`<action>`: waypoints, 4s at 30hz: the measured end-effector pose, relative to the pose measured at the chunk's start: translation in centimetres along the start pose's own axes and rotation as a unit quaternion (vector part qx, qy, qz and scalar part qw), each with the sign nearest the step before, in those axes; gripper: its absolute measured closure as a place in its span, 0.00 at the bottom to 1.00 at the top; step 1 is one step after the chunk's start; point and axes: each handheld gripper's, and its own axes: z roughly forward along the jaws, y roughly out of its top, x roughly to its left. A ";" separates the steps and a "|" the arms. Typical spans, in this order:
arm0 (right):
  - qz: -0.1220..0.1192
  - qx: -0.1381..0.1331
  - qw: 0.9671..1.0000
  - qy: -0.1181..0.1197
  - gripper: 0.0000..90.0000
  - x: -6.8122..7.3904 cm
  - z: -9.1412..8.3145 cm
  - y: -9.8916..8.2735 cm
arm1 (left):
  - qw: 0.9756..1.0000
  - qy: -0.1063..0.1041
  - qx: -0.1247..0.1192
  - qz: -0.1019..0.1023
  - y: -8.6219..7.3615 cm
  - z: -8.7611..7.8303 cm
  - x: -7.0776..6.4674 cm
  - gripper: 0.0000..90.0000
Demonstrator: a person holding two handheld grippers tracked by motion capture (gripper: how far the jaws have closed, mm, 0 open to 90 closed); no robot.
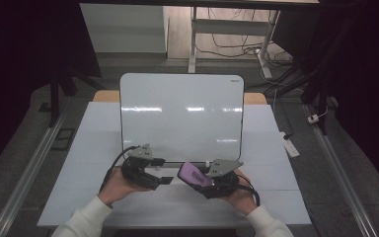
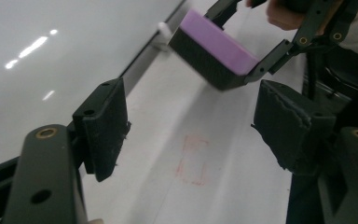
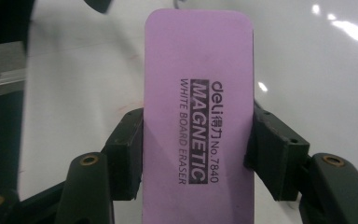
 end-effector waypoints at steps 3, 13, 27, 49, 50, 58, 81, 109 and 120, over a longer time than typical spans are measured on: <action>-0.006 0.001 1.000 0.018 0.45 0.2 0.1 0.0 | 1.000 -0.015 0.014 0.013 0.3 0.7 0.0 0.29; -0.020 0.005 0.997 0.069 0.45 0.5 0.5 0.3 | 0.996 -0.060 0.033 0.052 0.9 2.1 -0.7 0.31; -0.023 0.017 0.994 0.104 0.44 0.5 0.7 0.4 | 0.994 -0.091 0.040 0.055 0.9 2.2 -0.8 0.46; -0.092 -0.025 0.987 -0.133 0.43 3.0 -1.2 1.4 | 0.994 -0.046 -0.043 -0.095 0.7 0.8 1.7 0.46; -0.097 -0.024 0.985 -0.140 0.43 3.1 -1.1 1.4 | 0.993 -0.046 -0.047 -0.099 0.7 0.7 1.8 0.46; -0.128 -0.010 0.975 -0.179 0.45 3.6 -0.6 1.4 | 0.990 -0.050 -0.058 -0.115 1.0 1.0 1.9 0.46; -0.216 0.022 0.941 -0.259 0.69 5.1 1.0 1.5 | 0.988 -0.062 -0.068 -0.125 1.6 1.8 1.5 0.44; -0.036 -0.035 0.960 -0.275 0.70 1.4 -2.5 0.4 | 0.989 0.116 -0.075 -0.059 -3.2 -2.7 -0.3 0.26; 0.048 -0.053 0.943 -0.326 0.70 -0.6 -4.3 -0.6 | 0.976 0.184 -0.067 -0.094 -8.2 -5.8 -0.2 0.25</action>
